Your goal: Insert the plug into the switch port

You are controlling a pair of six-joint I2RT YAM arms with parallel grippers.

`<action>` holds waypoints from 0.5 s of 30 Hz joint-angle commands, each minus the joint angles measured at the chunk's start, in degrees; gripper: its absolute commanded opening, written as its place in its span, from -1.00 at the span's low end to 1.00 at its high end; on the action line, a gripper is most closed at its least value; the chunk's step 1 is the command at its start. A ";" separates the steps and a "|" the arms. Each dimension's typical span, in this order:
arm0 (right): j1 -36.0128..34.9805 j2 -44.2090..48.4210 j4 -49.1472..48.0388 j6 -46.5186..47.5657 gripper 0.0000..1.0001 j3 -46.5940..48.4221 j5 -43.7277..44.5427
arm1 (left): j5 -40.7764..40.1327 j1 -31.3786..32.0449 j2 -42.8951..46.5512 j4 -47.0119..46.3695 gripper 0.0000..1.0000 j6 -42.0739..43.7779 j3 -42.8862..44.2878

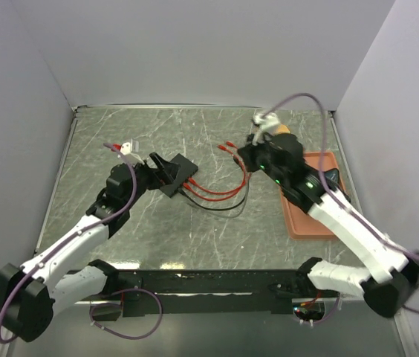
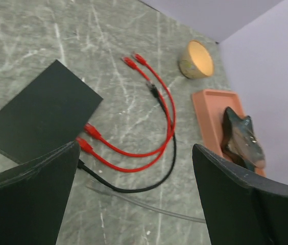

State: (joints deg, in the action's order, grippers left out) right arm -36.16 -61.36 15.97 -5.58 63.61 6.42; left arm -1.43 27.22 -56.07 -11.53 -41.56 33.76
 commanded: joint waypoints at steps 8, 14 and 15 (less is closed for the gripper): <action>-0.31 -31.70 8.49 5.14 -1.00 15.49 -9.58 | 4.21 -8.04 -15.18 -1.12 0.96 4.91 6.41; -0.22 -39.52 6.09 8.65 -1.00 19.08 -9.93 | 13.99 -16.14 -27.21 -6.58 0.98 6.23 11.23; -0.40 -40.93 6.36 9.01 -1.00 21.27 -10.54 | 16.09 -16.58 -29.33 -6.66 0.98 6.58 13.94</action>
State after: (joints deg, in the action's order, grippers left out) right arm -36.23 -99.37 23.70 0.60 77.47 -2.85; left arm 5.91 13.19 -78.65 -13.13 -37.10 40.18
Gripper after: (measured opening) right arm 0.071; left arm 0.987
